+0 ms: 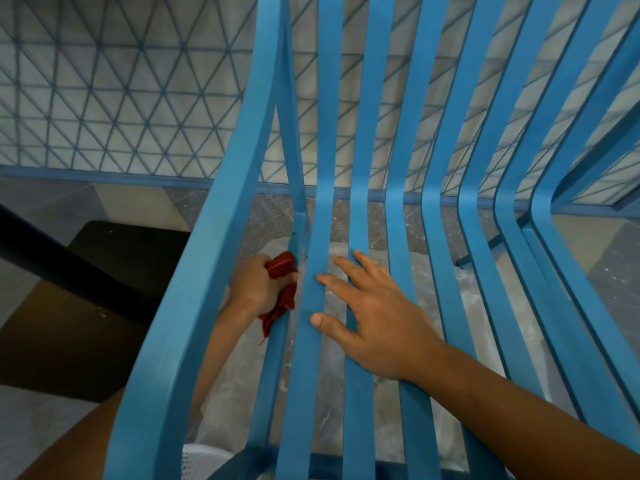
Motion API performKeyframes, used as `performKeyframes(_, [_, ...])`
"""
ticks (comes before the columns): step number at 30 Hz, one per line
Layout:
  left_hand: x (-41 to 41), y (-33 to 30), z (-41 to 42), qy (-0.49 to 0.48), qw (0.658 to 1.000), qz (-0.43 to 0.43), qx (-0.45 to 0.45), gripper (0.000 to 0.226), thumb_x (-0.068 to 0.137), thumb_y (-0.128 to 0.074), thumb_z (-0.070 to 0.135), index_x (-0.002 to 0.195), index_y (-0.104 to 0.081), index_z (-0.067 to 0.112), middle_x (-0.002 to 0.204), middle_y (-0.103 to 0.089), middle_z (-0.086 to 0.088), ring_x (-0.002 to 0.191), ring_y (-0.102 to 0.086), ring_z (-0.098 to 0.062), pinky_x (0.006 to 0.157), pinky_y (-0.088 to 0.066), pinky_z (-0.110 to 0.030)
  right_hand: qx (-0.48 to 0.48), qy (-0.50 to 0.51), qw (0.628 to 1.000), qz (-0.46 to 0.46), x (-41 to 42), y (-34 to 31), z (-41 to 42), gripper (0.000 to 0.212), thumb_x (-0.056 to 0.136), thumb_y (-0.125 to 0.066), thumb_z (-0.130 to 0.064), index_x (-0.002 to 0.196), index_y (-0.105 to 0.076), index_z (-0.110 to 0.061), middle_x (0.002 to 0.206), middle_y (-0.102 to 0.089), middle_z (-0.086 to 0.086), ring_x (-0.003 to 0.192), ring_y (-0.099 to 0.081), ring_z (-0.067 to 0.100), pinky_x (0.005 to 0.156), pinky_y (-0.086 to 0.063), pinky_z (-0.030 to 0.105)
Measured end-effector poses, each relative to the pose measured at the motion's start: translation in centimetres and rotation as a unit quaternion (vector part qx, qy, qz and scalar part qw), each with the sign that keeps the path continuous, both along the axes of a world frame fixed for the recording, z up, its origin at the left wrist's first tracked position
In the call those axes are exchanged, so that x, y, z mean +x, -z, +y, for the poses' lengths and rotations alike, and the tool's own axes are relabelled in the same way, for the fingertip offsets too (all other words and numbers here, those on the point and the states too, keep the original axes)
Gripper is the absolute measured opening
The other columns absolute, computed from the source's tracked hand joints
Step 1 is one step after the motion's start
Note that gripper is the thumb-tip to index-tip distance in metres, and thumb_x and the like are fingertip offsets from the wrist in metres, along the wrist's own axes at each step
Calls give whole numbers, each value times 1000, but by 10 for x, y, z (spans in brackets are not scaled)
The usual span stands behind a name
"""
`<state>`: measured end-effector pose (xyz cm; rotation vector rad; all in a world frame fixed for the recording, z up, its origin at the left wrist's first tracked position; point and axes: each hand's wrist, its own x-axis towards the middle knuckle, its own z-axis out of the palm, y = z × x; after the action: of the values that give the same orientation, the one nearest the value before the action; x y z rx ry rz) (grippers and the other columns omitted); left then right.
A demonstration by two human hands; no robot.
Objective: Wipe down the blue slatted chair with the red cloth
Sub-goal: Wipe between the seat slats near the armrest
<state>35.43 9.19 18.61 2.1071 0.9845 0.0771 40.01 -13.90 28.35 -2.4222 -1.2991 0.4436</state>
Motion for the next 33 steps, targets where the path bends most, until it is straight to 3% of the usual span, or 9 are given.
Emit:
performKeyframes(3, [19,-5,6,-5,1000,-20,-13,29,79,-82,42,88,-71,17,76,-72,3,74,-71,-19,65,-54,-32,-2,0,1000,-5,0,1,1,70,96,-32,-73,157,-27,-39,170,-9,-9,156,12,13,124,4,37])
performKeyframes(6, [49,-11,15,-10,1000,-27,-6,30,82,-81,39,97,-70,15,78,-69,3,60,-64,-3,53,-43,-19,0,0,1000,-4,0,0,-1,70,96,-32,-74,157,-26,-40,169,-8,-11,155,13,12,125,3,36])
performKeyframes(9, [80,-18,25,-21,999,-37,10,47,82,-81,39,112,-62,7,94,-70,-5,64,-58,-9,55,-40,-20,-2,2,1000,0,1,1,-1,68,96,-31,-74,157,-25,-43,169,-5,-15,154,16,8,126,2,36])
performKeyframes(12, [97,-25,26,-20,997,-79,-3,46,87,-78,24,117,-47,9,82,-55,4,52,-54,0,50,-39,-18,2,3,1000,1,3,3,-1,68,96,-30,-75,156,-25,-44,169,-5,-16,154,17,7,126,-1,37])
performKeyframes(15, [100,-21,27,10,993,-115,5,30,89,-74,11,110,-53,11,73,-55,7,45,-53,17,42,-40,-7,-3,1,1000,5,4,4,-1,69,95,-27,-76,156,-24,-45,168,-4,-18,153,19,5,127,-2,37])
performKeyframes(21, [82,-24,25,60,992,-108,10,18,94,-70,17,102,-68,1,77,-70,-12,47,-60,6,44,-47,-12,0,-3,1000,-2,3,4,-1,69,94,-26,-77,155,-25,-46,168,-5,-18,154,16,5,126,0,35])
performKeyframes(26, [29,-29,4,118,991,-71,9,12,93,-70,22,87,-72,12,69,-74,-8,56,-69,-20,49,-54,-35,5,-2,1000,-2,2,4,-1,68,95,-28,-76,155,-28,-44,168,-9,-16,155,12,7,128,-5,40])
performKeyframes(30, [-30,-25,-18,136,987,-66,55,13,86,-77,21,87,-71,32,81,-66,-8,69,-62,-16,62,-40,-9,5,-3,1000,-2,2,3,-1,69,95,-29,-75,156,-29,-42,168,-12,-12,156,9,10,127,-3,38])
performKeyframes(33, [-67,-28,-36,146,987,-62,39,17,83,-81,17,99,-77,18,91,-55,-11,75,-55,-13,68,-40,-5,2,-2,1000,0,1,2,-2,70,95,-29,-76,156,-29,-41,168,-14,-11,156,8,11,128,-4,40])
